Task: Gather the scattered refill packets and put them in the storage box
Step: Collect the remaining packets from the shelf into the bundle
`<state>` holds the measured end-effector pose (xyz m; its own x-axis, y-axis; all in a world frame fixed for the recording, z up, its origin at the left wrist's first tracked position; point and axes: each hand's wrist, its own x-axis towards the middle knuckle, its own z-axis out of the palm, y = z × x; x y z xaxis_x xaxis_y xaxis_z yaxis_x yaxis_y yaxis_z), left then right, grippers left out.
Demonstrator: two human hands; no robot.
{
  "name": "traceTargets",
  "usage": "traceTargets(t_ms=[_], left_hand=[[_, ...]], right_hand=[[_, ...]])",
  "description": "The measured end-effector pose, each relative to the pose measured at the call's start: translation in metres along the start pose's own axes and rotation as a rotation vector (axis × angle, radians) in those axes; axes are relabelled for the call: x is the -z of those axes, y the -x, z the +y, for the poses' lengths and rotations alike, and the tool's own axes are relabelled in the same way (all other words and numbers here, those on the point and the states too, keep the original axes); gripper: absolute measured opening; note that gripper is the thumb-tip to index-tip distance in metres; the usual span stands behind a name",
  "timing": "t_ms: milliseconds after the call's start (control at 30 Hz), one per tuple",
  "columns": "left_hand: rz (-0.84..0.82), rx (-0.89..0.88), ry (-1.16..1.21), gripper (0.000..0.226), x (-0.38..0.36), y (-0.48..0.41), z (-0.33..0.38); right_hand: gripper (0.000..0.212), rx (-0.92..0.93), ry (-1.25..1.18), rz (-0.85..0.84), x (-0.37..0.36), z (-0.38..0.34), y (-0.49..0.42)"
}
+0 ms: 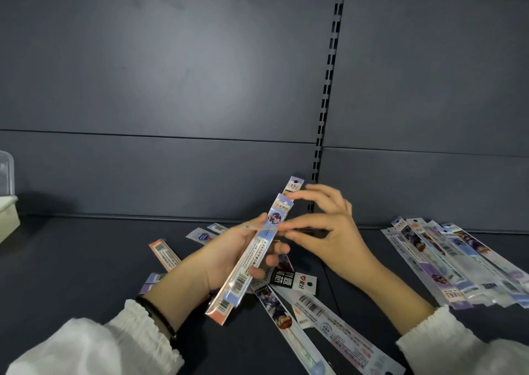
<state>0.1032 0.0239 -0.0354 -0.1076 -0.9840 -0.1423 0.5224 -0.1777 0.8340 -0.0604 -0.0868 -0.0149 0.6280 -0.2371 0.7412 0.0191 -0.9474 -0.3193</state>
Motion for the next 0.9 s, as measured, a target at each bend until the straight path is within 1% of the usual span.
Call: traceTargets(t_ms=[67,167,233,300,400,500,567,600,667,733,800,900], left_hand=[[-0.063,0.038,0.094,0.045,0.003,0.002,0.003],[-0.119,0.028,0.13,0.044,0.008,0.004,0.006],[-0.124,-0.015,0.126,0.049,0.009,0.005,0.007],[-0.098,-0.064,0.105,0.056,0.009,0.006,0.006],[-0.103,-0.087,0.134,0.042,0.008,0.005,0.006],[-0.139,-0.087,0.142,0.055,0.009,0.005,0.005],[-0.156,-0.063,0.139,0.059,0.009,0.004,0.005],[-0.167,-0.039,0.128,0.061,0.007,0.004,0.004],[-0.166,0.018,0.077,0.068,0.007,0.002,0.002],[-0.121,0.064,-0.004,0.069,0.006,-0.001,-0.002],[-0.06,0.077,-0.059,0.054,0.004,-0.002,-0.006],[0.008,0.023,-0.027,0.036,-0.001,0.001,-0.004]], right_hand=[[0.021,0.015,0.019,-0.062,0.001,0.003,0.002],[0.032,0.016,0.051,-0.142,0.001,0.005,0.002],[0.038,-0.008,0.056,-0.178,0.0,0.007,0.003],[0.044,-0.067,0.001,-0.161,-0.002,0.01,0.004],[0.043,-0.259,-0.163,-0.019,-0.004,0.012,0.003],[0.035,-0.536,-0.356,0.105,-0.003,0.011,0.0],[0.031,-0.69,-0.518,0.129,-0.002,0.012,0.0],[0.027,-0.732,-0.604,0.138,-0.002,0.013,0.0],[0.019,-0.761,-0.719,0.148,-0.003,0.014,-0.001],[0.017,-0.741,-0.75,0.128,-0.006,0.011,-0.001],[0.021,-0.695,-0.741,0.064,-0.01,0.008,-0.001],[0.031,-0.647,-0.784,-0.024,-0.01,0.003,-0.002]])
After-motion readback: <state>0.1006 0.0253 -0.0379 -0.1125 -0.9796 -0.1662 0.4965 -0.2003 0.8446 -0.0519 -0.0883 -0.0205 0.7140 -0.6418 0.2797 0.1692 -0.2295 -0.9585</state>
